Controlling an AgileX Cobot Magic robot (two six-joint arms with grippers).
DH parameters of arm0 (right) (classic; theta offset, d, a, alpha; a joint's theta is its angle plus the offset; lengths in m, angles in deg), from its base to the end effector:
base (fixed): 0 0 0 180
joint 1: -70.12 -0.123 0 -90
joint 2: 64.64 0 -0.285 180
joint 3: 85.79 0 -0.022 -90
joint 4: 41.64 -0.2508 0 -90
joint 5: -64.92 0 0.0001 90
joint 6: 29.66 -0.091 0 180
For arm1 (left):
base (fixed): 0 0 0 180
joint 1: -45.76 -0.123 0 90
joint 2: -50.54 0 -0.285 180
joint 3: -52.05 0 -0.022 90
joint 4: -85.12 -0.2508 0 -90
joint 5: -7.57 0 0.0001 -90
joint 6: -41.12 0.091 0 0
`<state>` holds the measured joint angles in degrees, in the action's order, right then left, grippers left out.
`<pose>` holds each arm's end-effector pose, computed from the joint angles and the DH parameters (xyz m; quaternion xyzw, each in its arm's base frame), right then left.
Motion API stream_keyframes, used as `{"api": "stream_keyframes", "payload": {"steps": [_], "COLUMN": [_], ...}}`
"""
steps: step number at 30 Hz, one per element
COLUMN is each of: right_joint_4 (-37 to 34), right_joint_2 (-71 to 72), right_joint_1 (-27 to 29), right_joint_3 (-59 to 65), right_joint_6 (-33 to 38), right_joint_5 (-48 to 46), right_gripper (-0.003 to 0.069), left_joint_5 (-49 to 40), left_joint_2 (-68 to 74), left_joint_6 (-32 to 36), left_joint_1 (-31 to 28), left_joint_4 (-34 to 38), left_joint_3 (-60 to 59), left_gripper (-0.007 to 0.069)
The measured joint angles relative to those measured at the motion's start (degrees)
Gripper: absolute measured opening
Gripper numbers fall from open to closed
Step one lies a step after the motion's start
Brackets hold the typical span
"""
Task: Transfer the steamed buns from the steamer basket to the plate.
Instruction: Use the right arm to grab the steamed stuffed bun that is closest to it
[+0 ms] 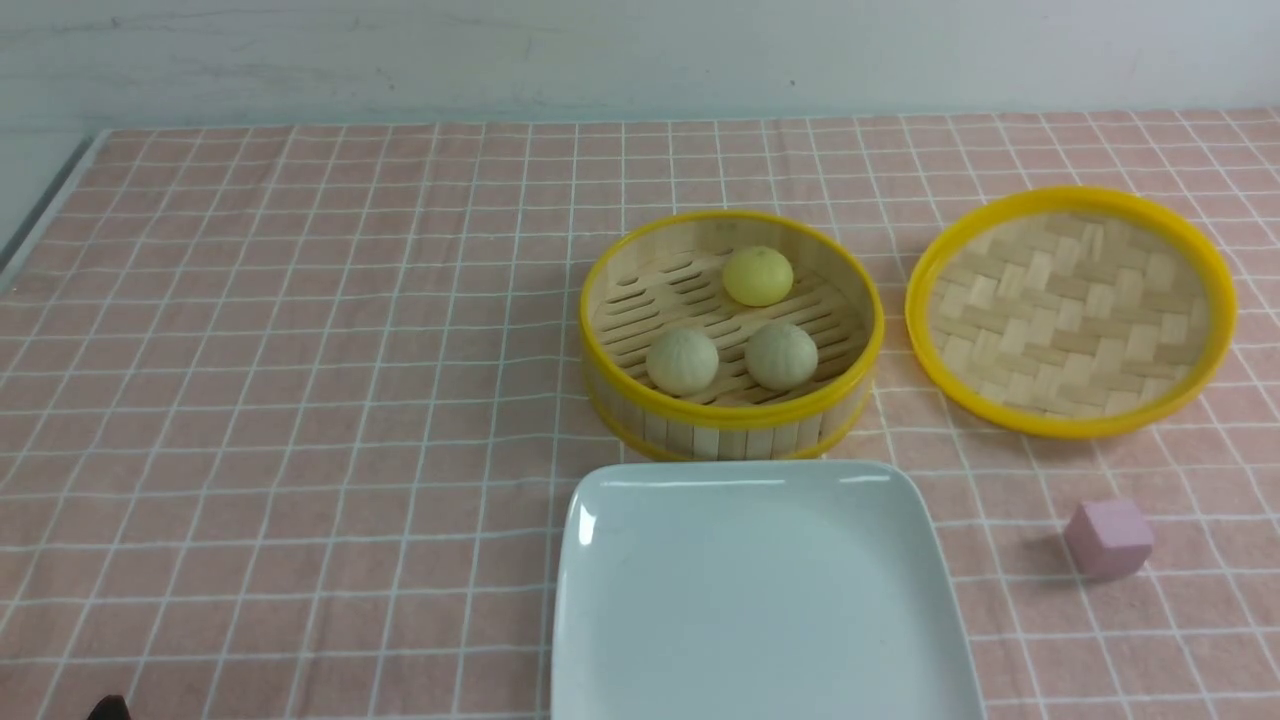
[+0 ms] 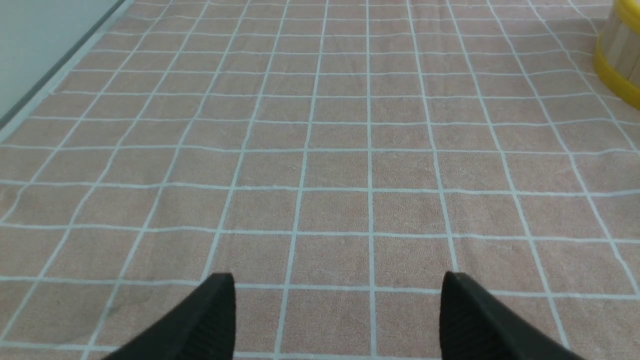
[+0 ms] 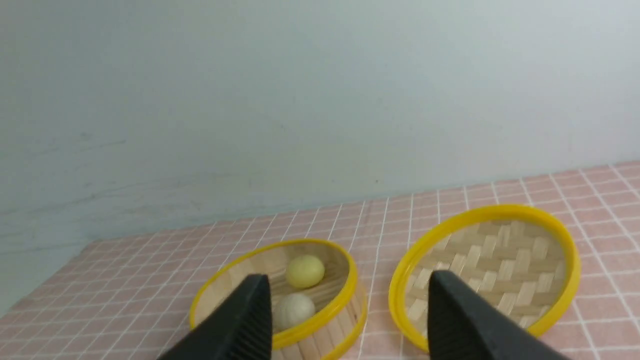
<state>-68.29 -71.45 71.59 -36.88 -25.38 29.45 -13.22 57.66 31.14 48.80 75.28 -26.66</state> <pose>0.0003 0.0237 0.3189 0.0235 0.6960 0.1924 0.6914 0.0531 0.0027 0.1729 -0.0023 0.8003 0.0044 0.5996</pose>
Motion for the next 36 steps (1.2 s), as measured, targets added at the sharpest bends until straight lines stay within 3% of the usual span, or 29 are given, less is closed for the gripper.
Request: {"api": "stream_keyframes", "payload": {"steps": [8,12,21,36], "right_joint_4": [-1.71,-2.53,-4.03,-4.21], "right_joint_2": [0.00,0.00,0.00,0.00], "right_joint_1": [0.00,0.00,0.00,0.00], "right_joint_3": [0.00,0.00,0.00,0.00], "right_joint_6": [4.81,10.29,13.09,13.57], "right_joint_5": [-6.99,-11.20,-13.80,-15.19], "right_gripper": [0.0422,0.0422,0.0422,0.0422], "left_joint_5": [8.71,11.96,15.60,17.37], "left_joint_2": [0.00,0.00,0.00,0.00], "left_joint_6": [0.00,-4.29,-9.95,-10.33], "left_joint_1": [0.00,0.00,0.00,0.00], "left_joint_4": [3.69,15.15,31.90,33.82], "left_joint_3": [-0.12,-0.12,-0.12,-0.12], "left_gripper": [0.0543,0.0543,0.0543,0.0543]}}
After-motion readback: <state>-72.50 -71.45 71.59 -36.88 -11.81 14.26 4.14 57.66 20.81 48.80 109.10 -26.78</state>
